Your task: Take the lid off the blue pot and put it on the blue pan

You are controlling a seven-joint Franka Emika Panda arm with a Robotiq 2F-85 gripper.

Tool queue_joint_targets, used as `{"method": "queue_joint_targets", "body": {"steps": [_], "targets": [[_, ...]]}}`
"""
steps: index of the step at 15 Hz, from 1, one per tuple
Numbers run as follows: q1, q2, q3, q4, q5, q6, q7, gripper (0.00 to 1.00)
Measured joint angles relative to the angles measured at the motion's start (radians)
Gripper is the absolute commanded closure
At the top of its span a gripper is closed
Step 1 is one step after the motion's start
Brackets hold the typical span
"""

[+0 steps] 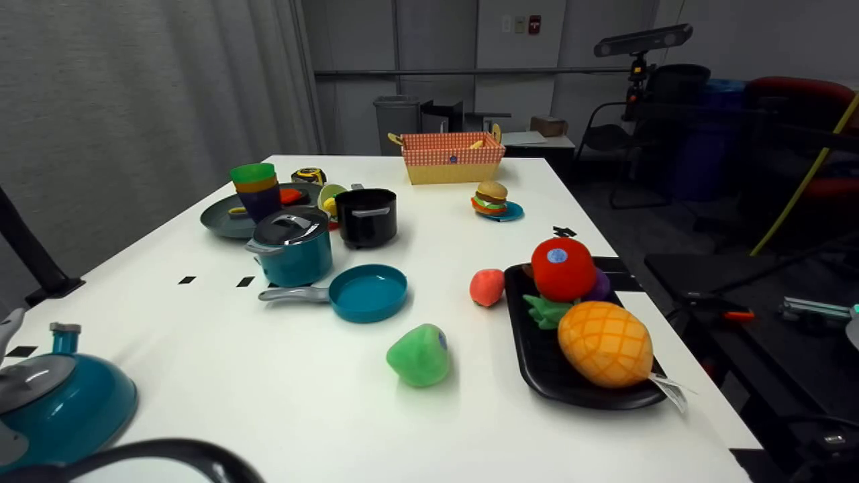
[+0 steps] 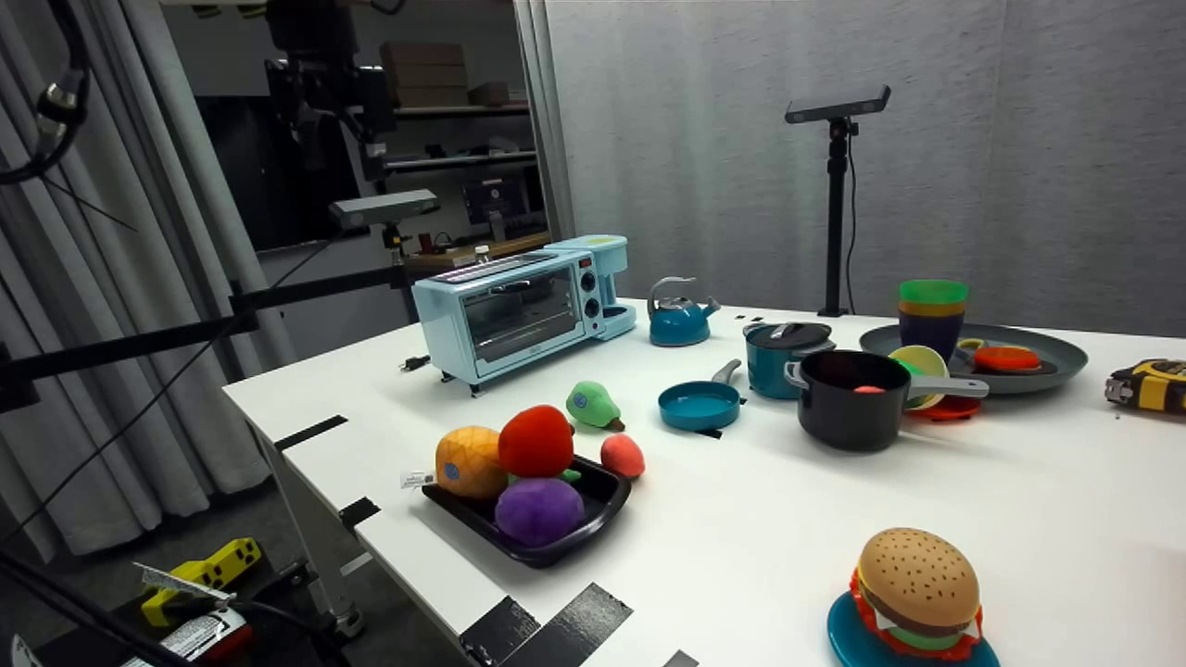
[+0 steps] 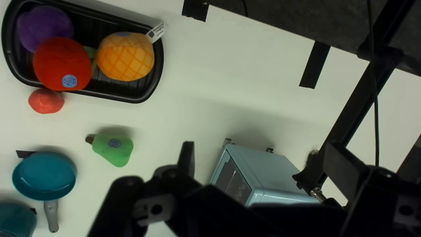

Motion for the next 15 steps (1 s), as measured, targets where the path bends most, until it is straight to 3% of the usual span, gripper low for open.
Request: {"method": "queue_joint_targets", "body": {"steps": [12,15], "targets": [[-0.004,0.007,0.007,-0.001,0.0,-0.001,0.009,0.0],[-0.059,-0.061,-0.031,-0.012,-0.044,-0.098,-0.001,0.0]]}}
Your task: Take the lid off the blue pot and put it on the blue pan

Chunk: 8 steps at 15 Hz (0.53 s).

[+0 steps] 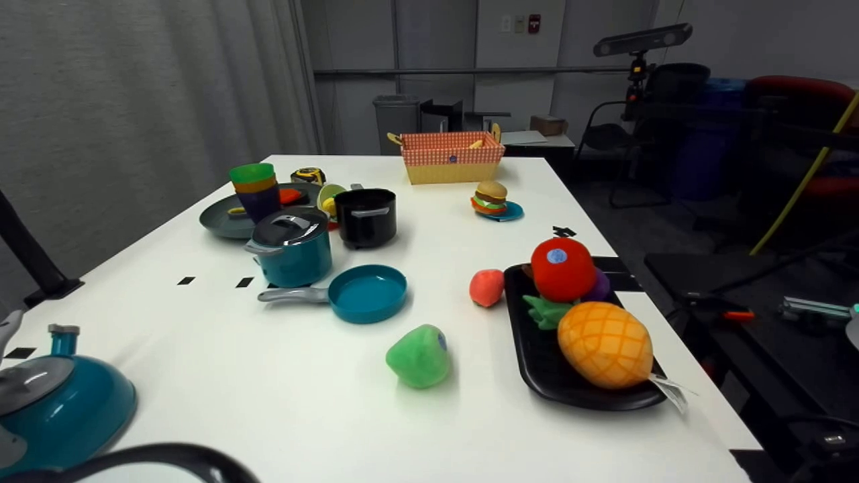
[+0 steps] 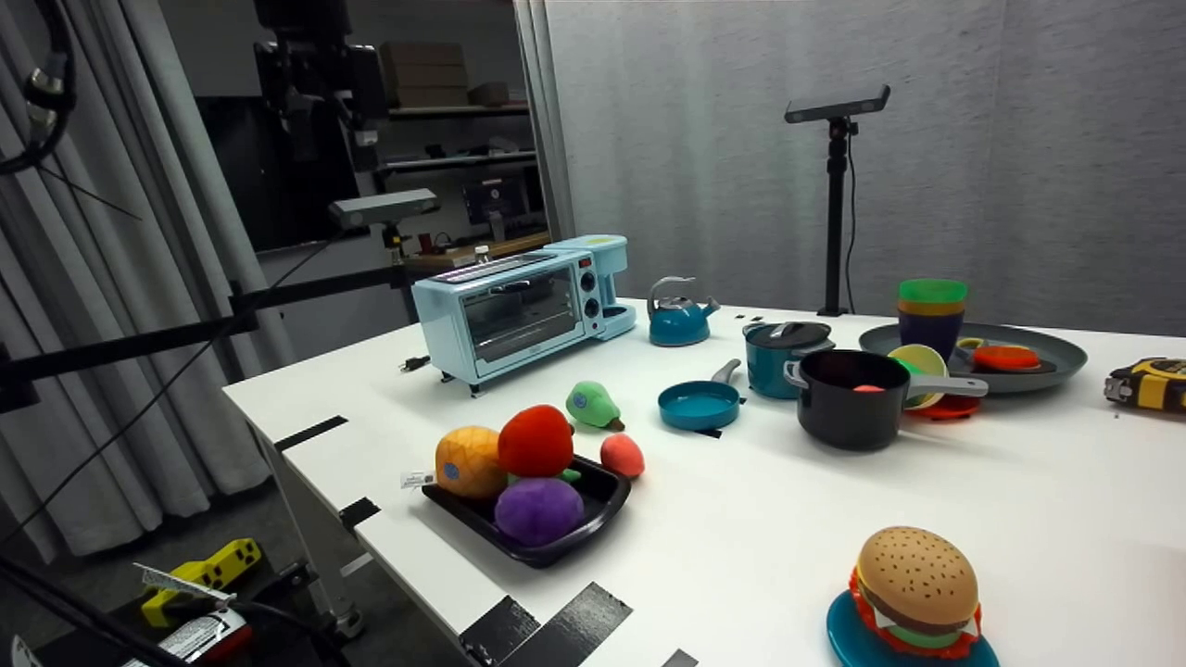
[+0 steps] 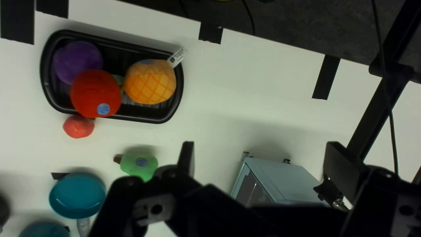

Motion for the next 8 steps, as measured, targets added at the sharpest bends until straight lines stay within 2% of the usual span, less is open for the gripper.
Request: {"method": "queue_joint_targets", "body": {"steps": [6,8], "targets": [[-0.156,-0.199,-0.148,-0.006,-0.169,-0.182,-0.097,0.0],[-0.172,-0.229,-0.17,-0.007,-0.182,-0.195,-0.116,0.0]]}}
